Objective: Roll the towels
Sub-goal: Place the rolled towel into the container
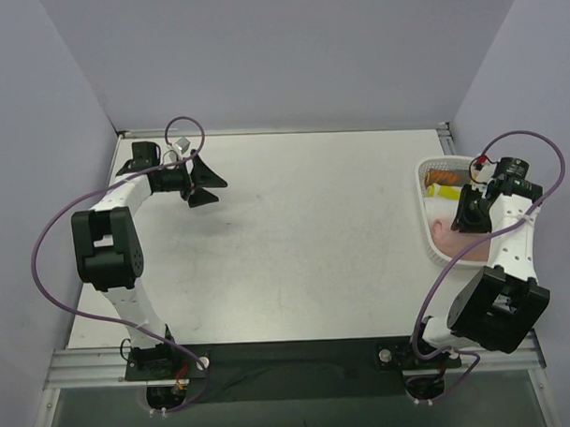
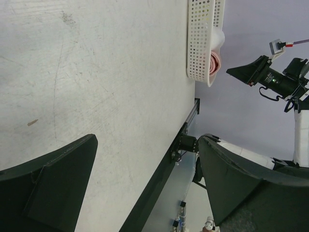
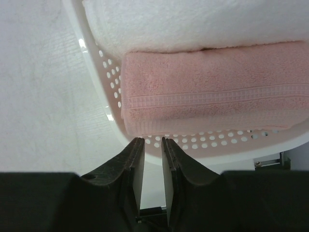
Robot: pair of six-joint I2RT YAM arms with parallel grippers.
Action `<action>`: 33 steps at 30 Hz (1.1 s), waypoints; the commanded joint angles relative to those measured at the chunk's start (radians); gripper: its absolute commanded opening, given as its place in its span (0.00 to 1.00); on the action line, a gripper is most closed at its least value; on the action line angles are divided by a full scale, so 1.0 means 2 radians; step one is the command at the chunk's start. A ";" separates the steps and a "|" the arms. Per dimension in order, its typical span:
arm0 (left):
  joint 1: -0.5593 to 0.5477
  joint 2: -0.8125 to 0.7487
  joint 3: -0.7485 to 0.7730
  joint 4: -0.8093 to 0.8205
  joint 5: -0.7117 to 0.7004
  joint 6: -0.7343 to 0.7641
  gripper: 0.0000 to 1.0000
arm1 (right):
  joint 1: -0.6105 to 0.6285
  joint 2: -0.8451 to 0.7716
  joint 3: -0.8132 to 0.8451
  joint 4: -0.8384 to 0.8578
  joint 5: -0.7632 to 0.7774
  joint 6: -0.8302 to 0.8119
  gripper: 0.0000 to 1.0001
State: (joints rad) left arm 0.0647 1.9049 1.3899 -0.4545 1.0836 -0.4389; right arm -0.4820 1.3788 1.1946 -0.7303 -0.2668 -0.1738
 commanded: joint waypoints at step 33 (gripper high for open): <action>0.026 0.011 0.177 -0.251 -0.200 0.299 0.97 | 0.183 0.032 0.088 -0.021 -0.005 -0.048 0.93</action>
State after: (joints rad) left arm 0.1055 1.9659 1.7161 -0.8452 0.8349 0.0238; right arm -0.1795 1.4384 1.3525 -0.7216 -0.1856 -0.3149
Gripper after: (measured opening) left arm 0.974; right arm 0.879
